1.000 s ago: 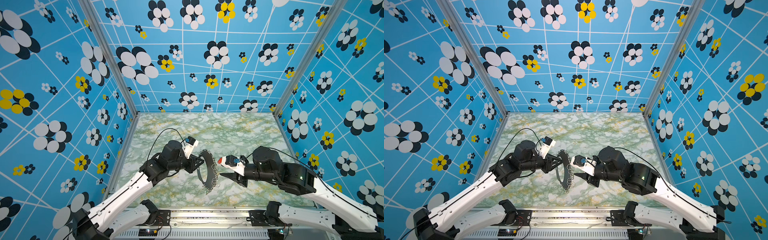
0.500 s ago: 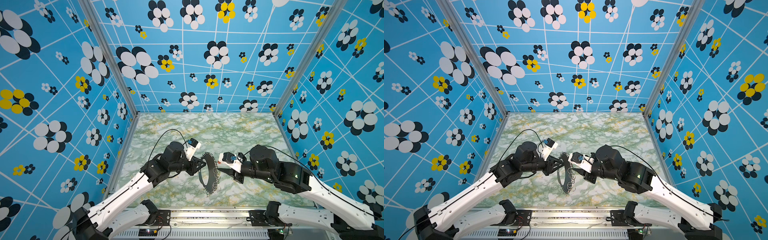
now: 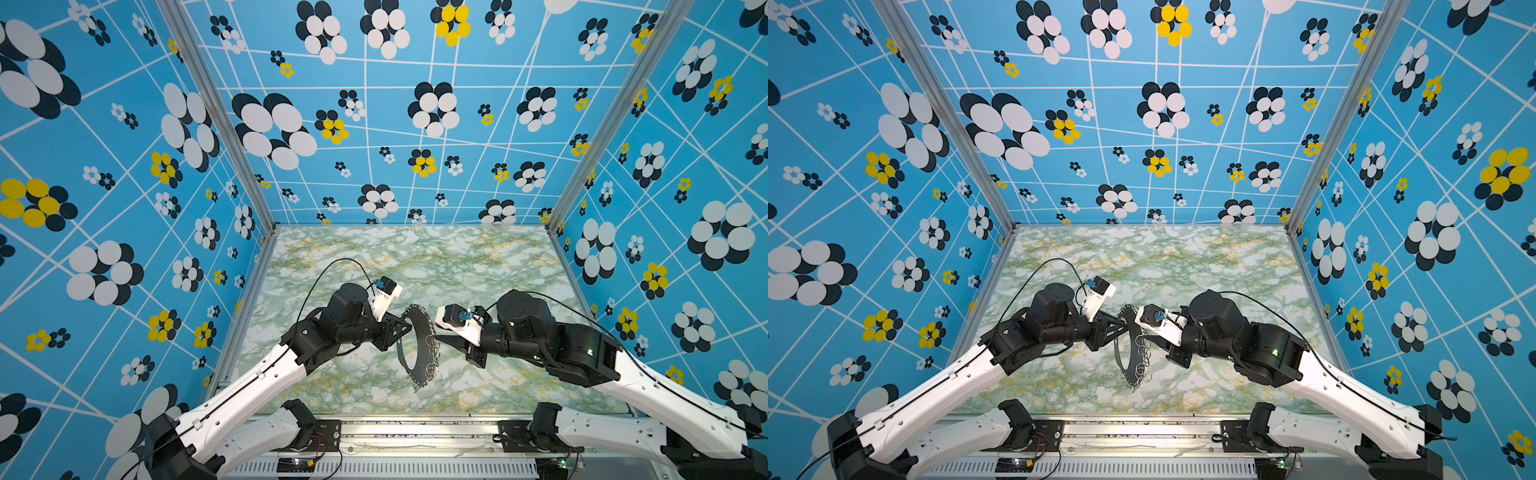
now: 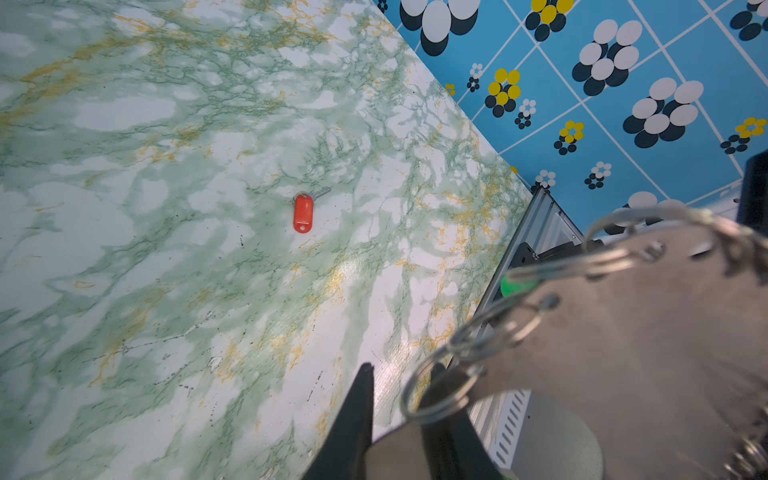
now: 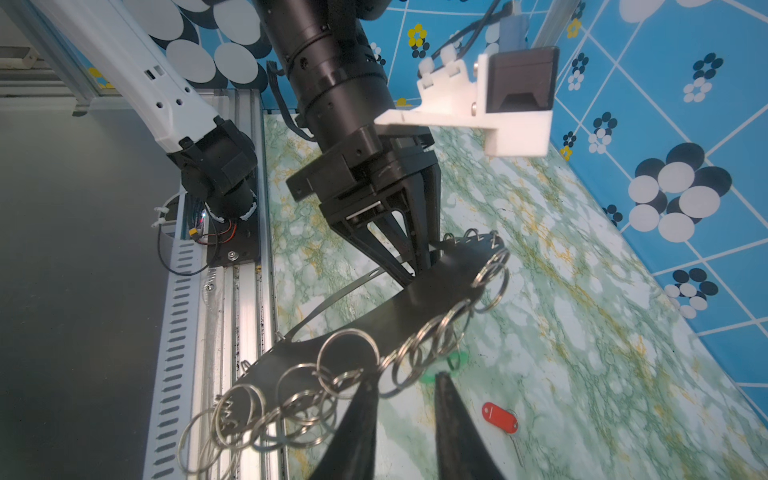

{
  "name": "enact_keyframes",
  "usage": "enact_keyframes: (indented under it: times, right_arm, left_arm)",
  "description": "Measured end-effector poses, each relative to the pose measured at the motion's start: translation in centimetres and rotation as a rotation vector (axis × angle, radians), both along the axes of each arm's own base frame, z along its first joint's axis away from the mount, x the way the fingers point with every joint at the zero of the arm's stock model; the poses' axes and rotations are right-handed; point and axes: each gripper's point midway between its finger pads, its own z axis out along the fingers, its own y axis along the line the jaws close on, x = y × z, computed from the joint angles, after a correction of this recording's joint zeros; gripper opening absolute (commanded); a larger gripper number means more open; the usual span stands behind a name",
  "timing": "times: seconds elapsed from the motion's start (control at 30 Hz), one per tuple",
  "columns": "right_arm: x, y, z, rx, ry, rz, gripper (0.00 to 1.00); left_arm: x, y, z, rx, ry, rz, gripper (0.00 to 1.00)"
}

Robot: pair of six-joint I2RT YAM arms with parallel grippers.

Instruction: Put the keys on the keyring

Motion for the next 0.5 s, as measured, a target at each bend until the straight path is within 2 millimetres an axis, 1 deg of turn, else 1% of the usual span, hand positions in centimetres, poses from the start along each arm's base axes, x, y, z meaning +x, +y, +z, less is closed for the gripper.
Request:
enact_keyframes:
  times: [0.5]
  right_arm:
    - [0.77,-0.75,0.40,-0.001,-0.029,-0.060,0.23]
  left_arm:
    - [0.28,0.14,-0.10,0.008,-0.006,0.015,0.00]
